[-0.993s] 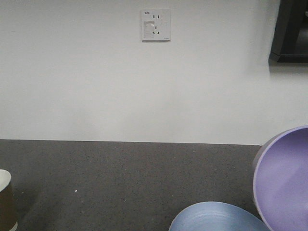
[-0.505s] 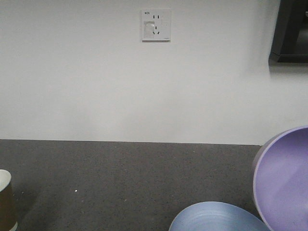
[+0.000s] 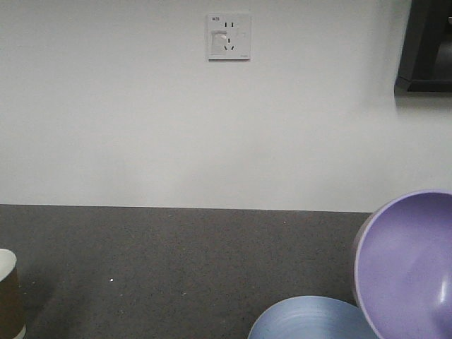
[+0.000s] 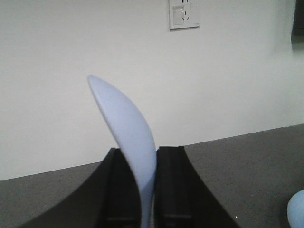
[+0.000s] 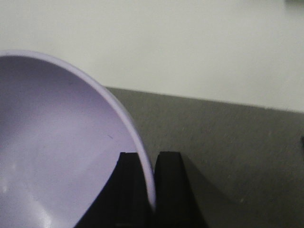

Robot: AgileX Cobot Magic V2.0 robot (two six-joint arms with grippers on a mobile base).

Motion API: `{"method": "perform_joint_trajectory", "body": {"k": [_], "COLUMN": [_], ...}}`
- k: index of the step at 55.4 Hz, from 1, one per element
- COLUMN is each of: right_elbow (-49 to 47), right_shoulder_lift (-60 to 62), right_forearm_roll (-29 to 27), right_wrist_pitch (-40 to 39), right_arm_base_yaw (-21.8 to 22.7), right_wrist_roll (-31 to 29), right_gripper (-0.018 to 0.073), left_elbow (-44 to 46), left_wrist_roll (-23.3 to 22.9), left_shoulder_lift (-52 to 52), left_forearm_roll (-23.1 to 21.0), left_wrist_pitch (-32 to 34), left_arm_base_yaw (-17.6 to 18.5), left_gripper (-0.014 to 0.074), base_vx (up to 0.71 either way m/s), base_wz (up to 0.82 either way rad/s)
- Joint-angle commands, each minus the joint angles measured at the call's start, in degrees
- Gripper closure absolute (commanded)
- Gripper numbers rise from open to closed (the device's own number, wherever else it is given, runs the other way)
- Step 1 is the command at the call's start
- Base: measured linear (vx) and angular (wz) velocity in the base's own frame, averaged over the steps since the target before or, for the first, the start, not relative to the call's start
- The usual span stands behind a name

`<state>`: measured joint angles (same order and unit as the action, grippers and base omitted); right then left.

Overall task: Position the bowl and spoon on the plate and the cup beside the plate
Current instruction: 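Lower the lilac bowl onto the pale blue plate and open the right gripper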

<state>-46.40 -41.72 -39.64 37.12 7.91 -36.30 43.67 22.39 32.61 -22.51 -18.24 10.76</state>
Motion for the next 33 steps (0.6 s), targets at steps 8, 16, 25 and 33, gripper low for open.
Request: {"method": "perform_joint_trajectory", "body": {"k": [8,16,25,33], "right_elbow": [-1.88,-1.88,-3.34,-6.11], "right_shoulder_lift": [-16.67,-25.30,-31.87,-37.15], "right_forearm_roll": [7.03,8.44,8.13,8.13], "right_wrist_pitch": [3.66,2.00,-0.54,-1.20], "right_arm_base_yaw": [-4.21,-8.06,-11.11,-12.24], "right_wrist_roll": [8.97,12.78,16.50,18.54], "right_gripper": [0.0568,0.0568,0.0568,0.0568], "left_elbow": [1.37,1.37,1.37,1.37], "left_wrist_roll": [-0.12,-0.12,-0.16,-0.55], "left_shoulder_lift": [0.64,0.64,0.68,0.68], "left_forearm_roll": [-0.99,-0.99,-0.99,-0.99], "left_wrist_pitch": [3.47,3.12,3.28,3.22], "left_arm_base_yaw": [0.59,0.59,0.59,0.59], "left_gripper": [0.0594,0.0594,0.0594,0.0594], "base_vx": [0.00,0.00,0.00,0.00], "base_wz": [0.00,0.00,0.00,0.00]}}
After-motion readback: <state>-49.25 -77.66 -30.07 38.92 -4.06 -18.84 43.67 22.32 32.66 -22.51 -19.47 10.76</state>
